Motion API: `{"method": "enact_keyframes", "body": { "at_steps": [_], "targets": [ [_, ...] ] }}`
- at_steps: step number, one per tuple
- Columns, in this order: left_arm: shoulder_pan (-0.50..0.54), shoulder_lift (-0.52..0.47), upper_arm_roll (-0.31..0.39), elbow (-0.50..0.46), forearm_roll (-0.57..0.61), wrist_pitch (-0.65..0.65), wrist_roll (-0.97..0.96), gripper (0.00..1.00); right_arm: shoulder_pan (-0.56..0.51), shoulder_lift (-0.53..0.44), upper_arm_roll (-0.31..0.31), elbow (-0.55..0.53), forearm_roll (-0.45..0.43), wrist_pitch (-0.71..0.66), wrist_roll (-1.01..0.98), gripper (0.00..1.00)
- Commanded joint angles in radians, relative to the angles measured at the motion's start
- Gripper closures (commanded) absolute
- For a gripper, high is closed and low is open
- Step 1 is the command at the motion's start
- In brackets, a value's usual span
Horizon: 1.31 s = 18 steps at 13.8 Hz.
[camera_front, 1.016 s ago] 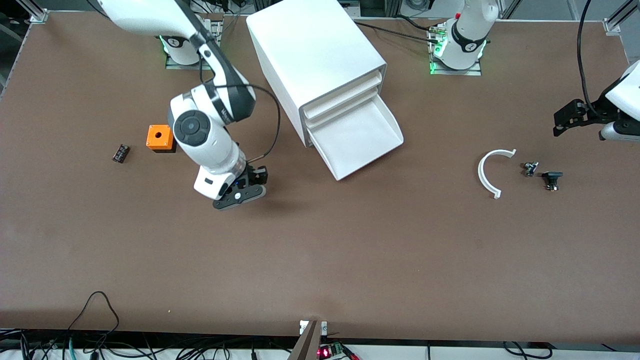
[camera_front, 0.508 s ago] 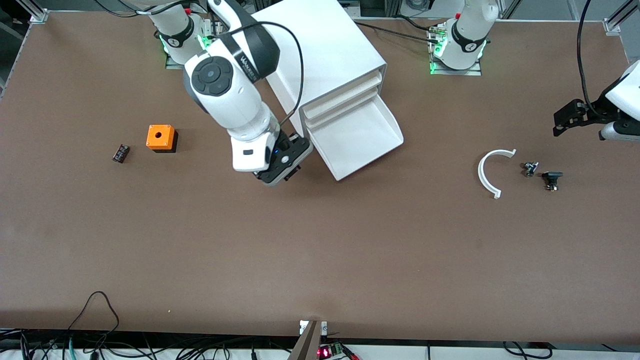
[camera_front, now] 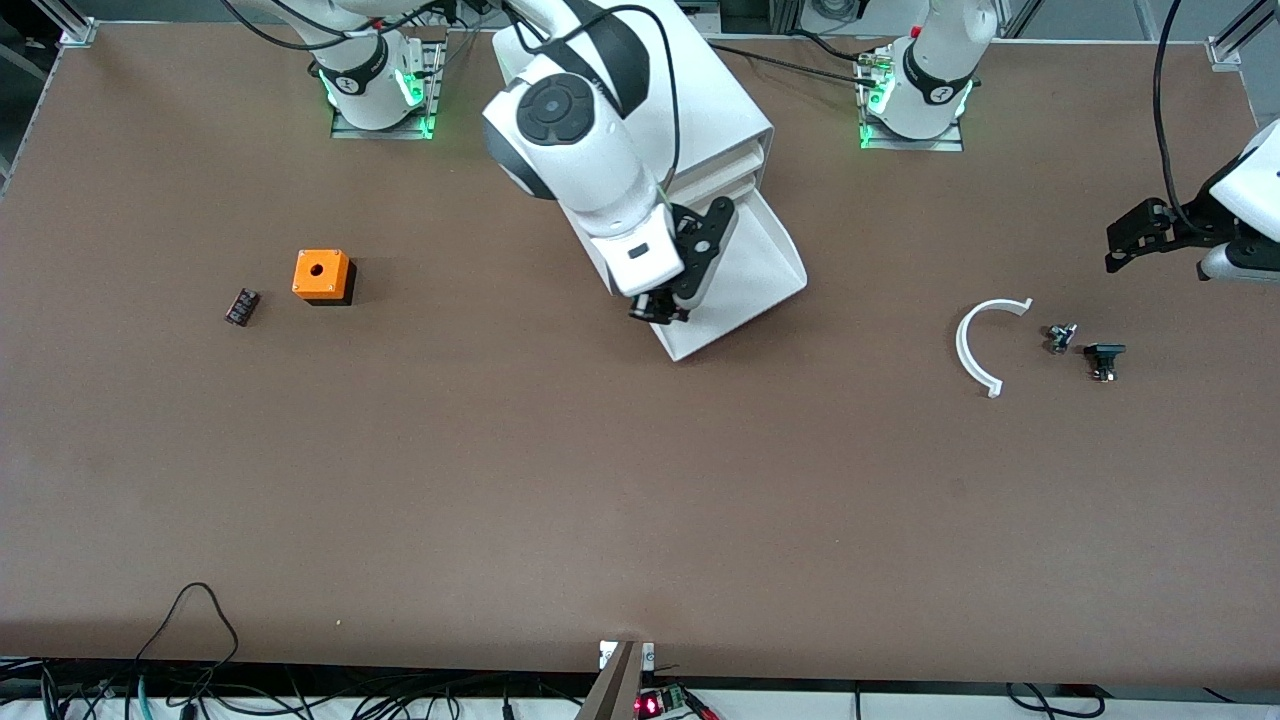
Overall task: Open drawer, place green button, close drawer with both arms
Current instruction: 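Lower the green button into the open drawer with the right gripper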
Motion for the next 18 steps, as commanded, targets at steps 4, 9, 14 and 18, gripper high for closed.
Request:
{"method": "enact_keyframes", "body": {
  "at_steps": [4, 9, 14, 18],
  "targets": [
    [-0.013, 0.0, -0.003, 0.017, 0.029, -0.014, -0.013, 0.0, 0.08, 0.093, -0.004, 0.098, -0.04, -0.06, -0.205, 0.78],
    [-0.018, 0.0, -0.003, 0.015, 0.029, -0.013, -0.015, 0.0, 0.118, 0.121, -0.002, 0.096, -0.077, -0.145, -0.347, 0.77],
    [-0.018, 0.008, -0.003, 0.013, 0.026, -0.005, -0.015, 0.0, 0.172, 0.167, -0.007, 0.099, -0.079, -0.131, -0.378, 0.76],
    [-0.033, 0.012, -0.005, 0.01, 0.024, 0.013, -0.036, 0.0, 0.187, 0.213, -0.009, 0.098, -0.079, -0.114, -0.383, 0.75]
  ]
}}
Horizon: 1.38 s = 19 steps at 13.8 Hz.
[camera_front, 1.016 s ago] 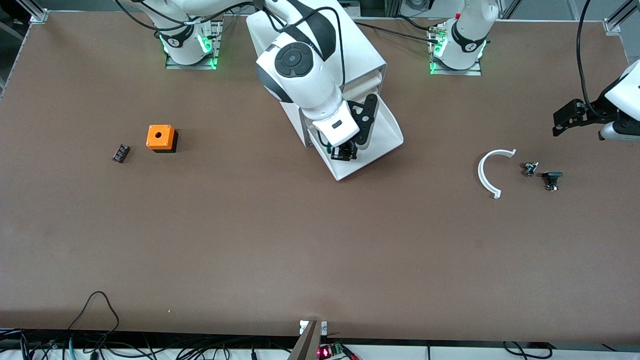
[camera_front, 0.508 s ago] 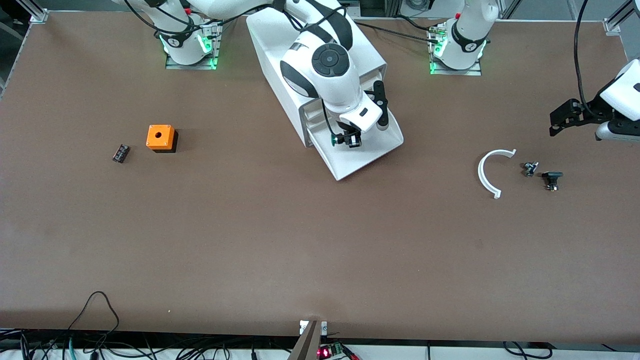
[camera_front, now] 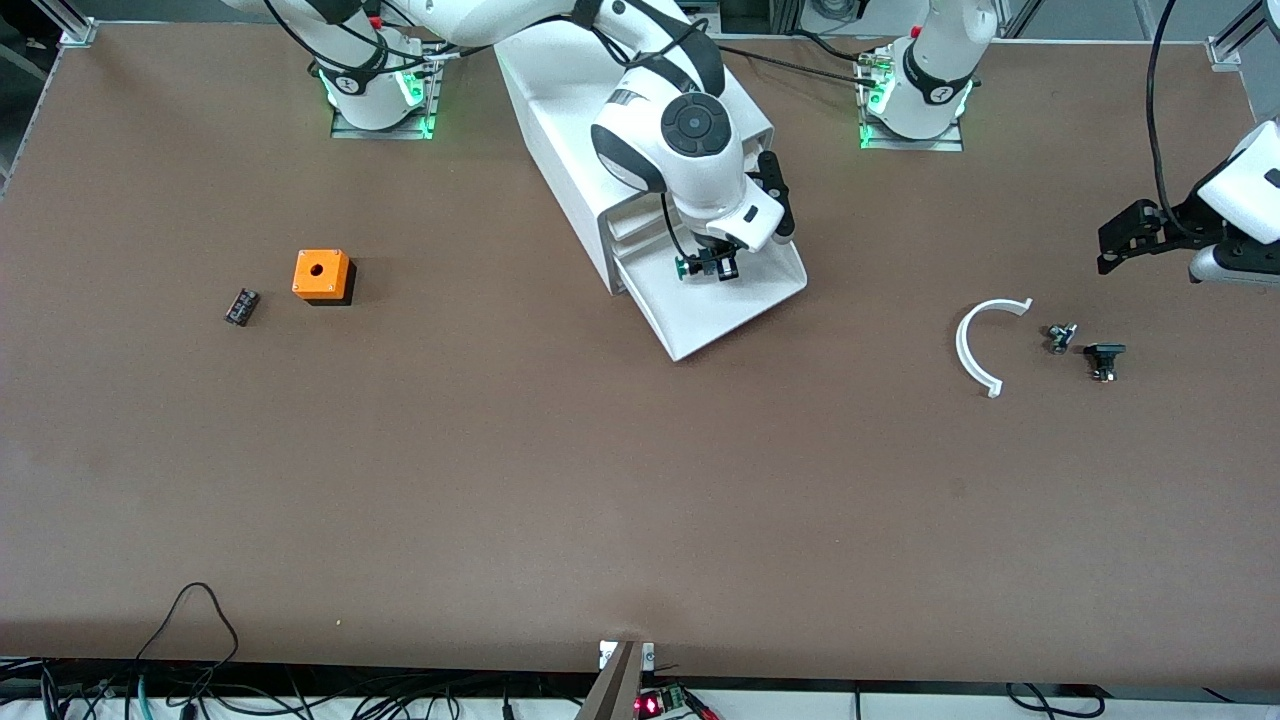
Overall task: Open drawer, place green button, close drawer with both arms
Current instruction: 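Lower the green button into the open drawer with the right gripper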
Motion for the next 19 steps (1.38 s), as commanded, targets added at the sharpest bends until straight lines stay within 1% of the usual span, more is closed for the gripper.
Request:
{"method": "enact_keyframes", "body": {
  "at_steps": [1, 3, 4, 5, 6, 9, 10, 12, 14, 15, 16, 17, 18, 19],
  "targets": [
    [-0.019, 0.008, -0.001, 0.012, 0.026, 0.007, -0.036, 0.0, 0.018, 0.058, -0.007, 0.04, -0.011, 0.007, -0.021, 0.75],
    [-0.019, 0.008, -0.001, 0.012, 0.026, 0.007, -0.036, 0.0, 0.036, 0.075, -0.024, 0.04, -0.016, 0.035, -0.021, 0.74],
    [-0.02, 0.008, -0.001, 0.012, 0.027, 0.007, -0.036, 0.0, 0.044, 0.075, -0.033, 0.04, -0.01, 0.039, -0.014, 0.56],
    [-0.02, 0.008, -0.001, 0.012, 0.027, 0.007, -0.035, 0.0, 0.041, 0.069, -0.033, 0.041, -0.001, 0.036, 0.006, 0.01],
    [-0.019, 0.011, -0.001, 0.012, 0.026, 0.006, -0.029, 0.0, 0.038, 0.054, -0.03, 0.047, -0.001, 0.03, 0.058, 0.0],
    [-0.02, 0.014, -0.001, 0.012, 0.026, 0.007, -0.036, 0.0, 0.03, -0.065, -0.036, 0.059, -0.011, -0.003, 0.198, 0.0],
    [-0.02, 0.023, -0.001, 0.012, 0.026, 0.01, -0.038, 0.0, 0.016, -0.102, -0.045, 0.059, -0.015, -0.029, 0.219, 0.0],
    [-0.034, 0.065, -0.001, 0.004, 0.015, 0.062, -0.067, 0.0, -0.029, -0.17, -0.082, 0.058, -0.005, -0.086, 0.238, 0.0],
    [-0.081, 0.14, -0.003, -0.006, -0.007, 0.128, -0.183, 0.0, -0.103, -0.213, -0.09, 0.052, -0.005, -0.137, 0.249, 0.0],
    [-0.103, 0.169, -0.019, -0.019, -0.008, 0.165, -0.26, 0.0, -0.137, -0.23, -0.099, 0.038, -0.005, -0.143, 0.256, 0.0],
    [-0.112, 0.191, -0.055, -0.046, -0.008, 0.223, -0.341, 0.0, -0.167, -0.25, -0.116, 0.003, -0.007, -0.143, 0.287, 0.0],
    [-0.126, 0.215, -0.084, -0.072, -0.008, 0.28, -0.427, 0.0, -0.194, -0.273, -0.136, -0.028, -0.021, -0.143, 0.316, 0.0],
    [-0.147, 0.243, -0.092, -0.11, -0.008, 0.353, -0.516, 0.0, -0.212, -0.293, -0.166, -0.058, -0.024, -0.142, 0.331, 0.0],
    [-0.179, 0.264, -0.093, -0.15, -0.008, 0.424, -0.588, 0.0, -0.214, -0.297, -0.203, -0.065, -0.022, -0.143, 0.365, 0.0]
  ]
}}
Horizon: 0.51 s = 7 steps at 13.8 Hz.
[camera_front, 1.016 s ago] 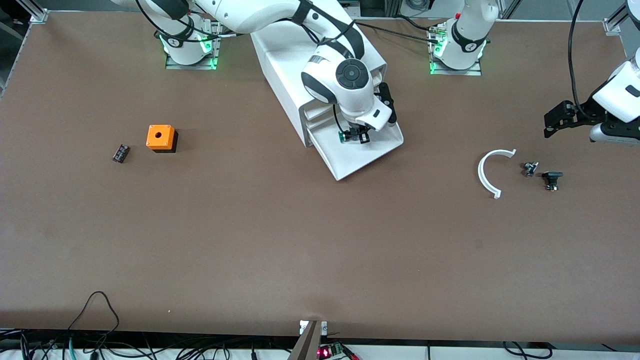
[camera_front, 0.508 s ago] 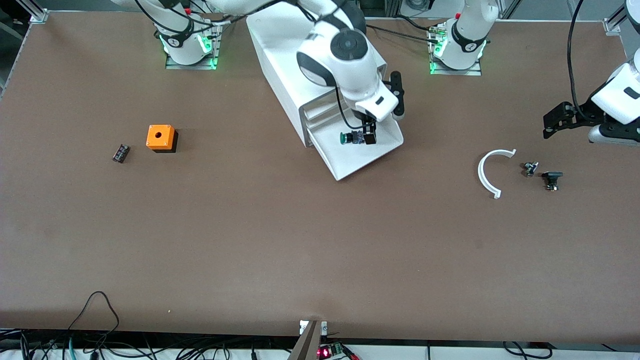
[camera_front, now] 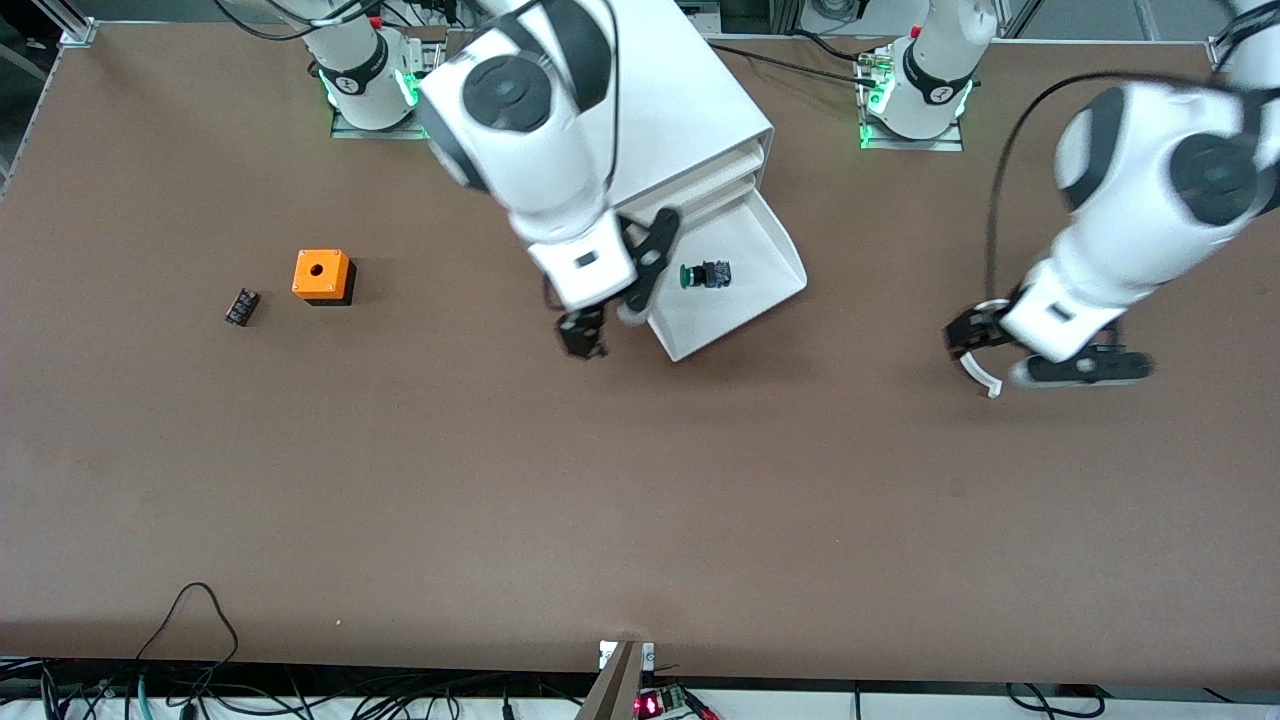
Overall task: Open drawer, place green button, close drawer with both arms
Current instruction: 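Lower the green button into the open drawer with the right gripper, then open the right gripper over the drawer while the left gripper approaches the drawer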
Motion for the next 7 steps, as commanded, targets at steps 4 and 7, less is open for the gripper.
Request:
{"method": "enact_keyframes", "body": {
  "at_steps": [4, 7],
  "targets": [
    [-0.197, 0.211, -0.004, -0.098, -0.004, 0.352, -0.449, 0.0, -0.013, -0.077, -0.171, -0.101, -0.015, -0.13, 0.436, 0.0],
    [-0.28, 0.3, 0.004, -0.098, -0.004, 0.434, -0.599, 0.0, -0.01, -0.086, -0.206, -0.092, -0.028, -0.267, 0.845, 0.0]
  ]
}}
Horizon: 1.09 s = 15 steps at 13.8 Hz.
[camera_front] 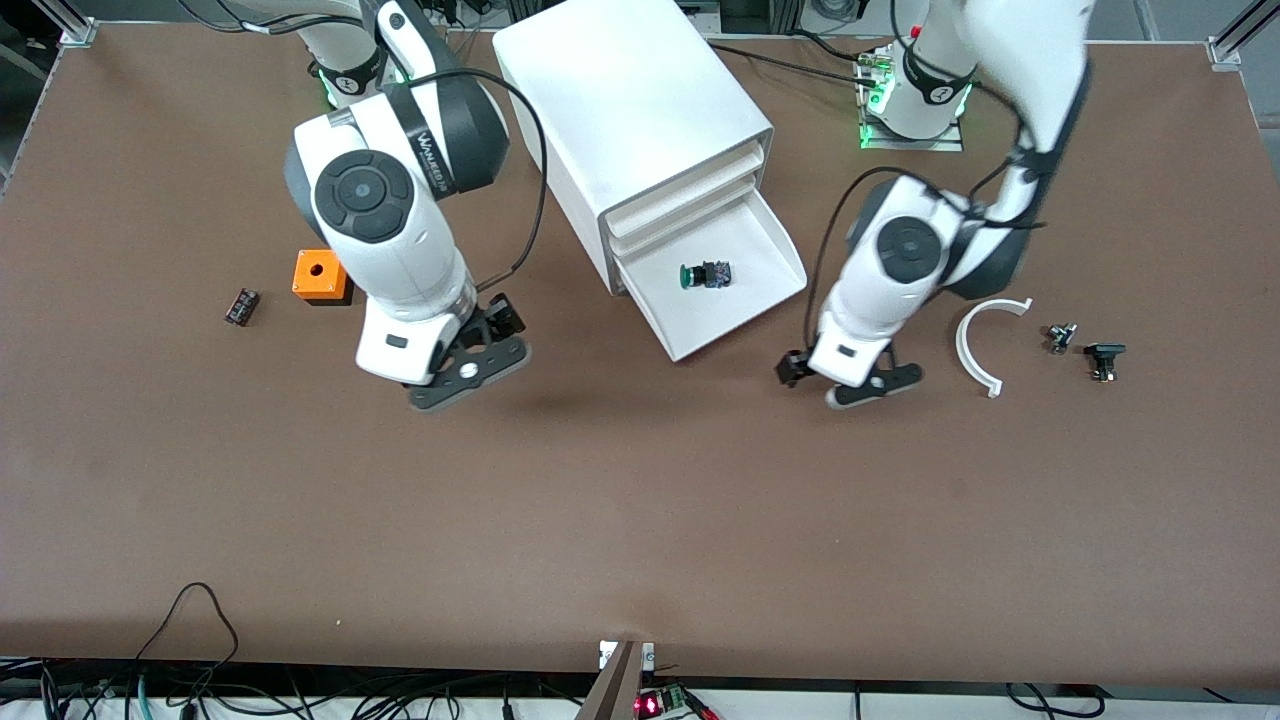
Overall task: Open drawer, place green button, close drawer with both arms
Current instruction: 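Open the right gripper over the drawer while the left gripper approaches the drawer, then push the drawer shut with the left gripper while the right gripper withdraws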
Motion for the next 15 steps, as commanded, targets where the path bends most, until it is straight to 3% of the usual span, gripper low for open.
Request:
{"method": "enact_keyframes", "body": {
  "at_steps": [1, 3, 5, 8, 12, 15],
  "targets": [
    [-0.062, 0.051, 0.02, 0.015, -0.004, 0.03, -0.1, 0.0, 0.02, -0.038, -0.024, -0.031, -0.075, -0.134, 0.278, 0.0],
    [-0.09, 0.048, 0.017, -0.014, -0.005, 0.03, -0.162, 0.0, 0.007, -0.058, -0.027, -0.028, -0.118, -0.193, 0.285, 0.0],
    [-0.13, 0.039, 0.005, -0.044, -0.002, 0.025, -0.17, 0.0, -0.088, -0.122, -0.026, -0.031, -0.109, -0.198, 0.281, 0.0],
    [-0.135, -0.003, -0.073, -0.104, -0.001, 0.02, -0.162, 0.0, -0.234, -0.185, -0.015, -0.04, -0.104, -0.199, 0.275, 0.0],
    [-0.127, -0.053, -0.182, -0.164, -0.002, -0.003, -0.162, 0.0, -0.421, -0.251, 0.101, -0.074, -0.031, -0.182, 0.226, 0.0],
    [-0.125, -0.067, -0.23, -0.167, -0.002, -0.02, -0.162, 0.0, -0.505, -0.337, 0.092, -0.241, 0.002, -0.076, 0.117, 0.0]
  ]
}}
